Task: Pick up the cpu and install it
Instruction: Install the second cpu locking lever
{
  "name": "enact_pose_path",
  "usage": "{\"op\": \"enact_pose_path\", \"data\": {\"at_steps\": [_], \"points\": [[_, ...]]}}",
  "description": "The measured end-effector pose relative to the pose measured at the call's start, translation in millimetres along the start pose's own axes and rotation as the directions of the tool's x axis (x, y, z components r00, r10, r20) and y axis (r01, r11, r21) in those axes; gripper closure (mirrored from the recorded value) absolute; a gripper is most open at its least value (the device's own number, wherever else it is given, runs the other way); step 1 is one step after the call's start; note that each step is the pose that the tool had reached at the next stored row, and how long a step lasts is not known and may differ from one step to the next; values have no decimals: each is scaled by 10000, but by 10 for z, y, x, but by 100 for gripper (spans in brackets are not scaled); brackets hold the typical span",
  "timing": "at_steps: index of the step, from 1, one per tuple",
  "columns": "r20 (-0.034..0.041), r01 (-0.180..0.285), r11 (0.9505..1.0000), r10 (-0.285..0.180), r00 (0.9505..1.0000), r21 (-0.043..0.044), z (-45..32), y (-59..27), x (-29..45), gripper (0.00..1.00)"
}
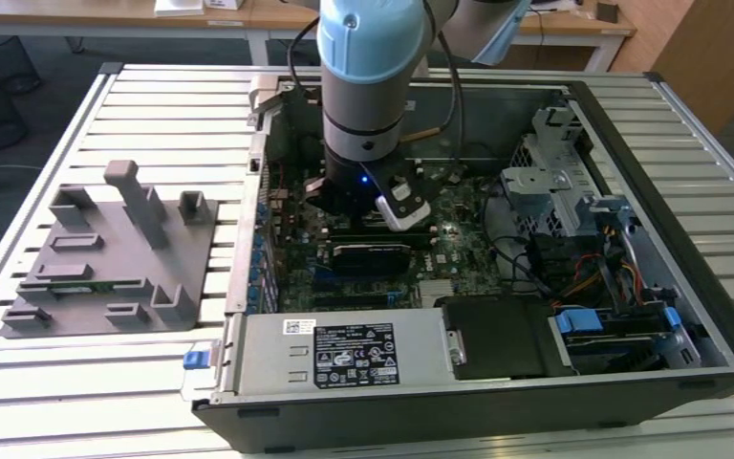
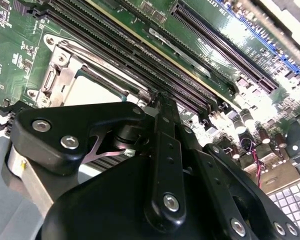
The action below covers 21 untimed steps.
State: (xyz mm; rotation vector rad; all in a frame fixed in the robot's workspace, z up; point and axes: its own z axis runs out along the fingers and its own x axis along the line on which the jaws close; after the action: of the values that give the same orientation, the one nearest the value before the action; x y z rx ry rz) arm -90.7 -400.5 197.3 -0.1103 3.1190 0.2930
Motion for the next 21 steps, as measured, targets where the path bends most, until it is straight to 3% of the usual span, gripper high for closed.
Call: {"op": "enact_pose_path", "data": {"at_steps": [8, 13, 21], "points": [[27, 9, 10000, -9, 10000, -91, 2, 0, 2, 89], [23, 9, 10000, -9, 10000, -60, -57, 11, 1, 89], [23, 9, 10000, -9, 10000, -57, -70, -41, -4, 89]]}}
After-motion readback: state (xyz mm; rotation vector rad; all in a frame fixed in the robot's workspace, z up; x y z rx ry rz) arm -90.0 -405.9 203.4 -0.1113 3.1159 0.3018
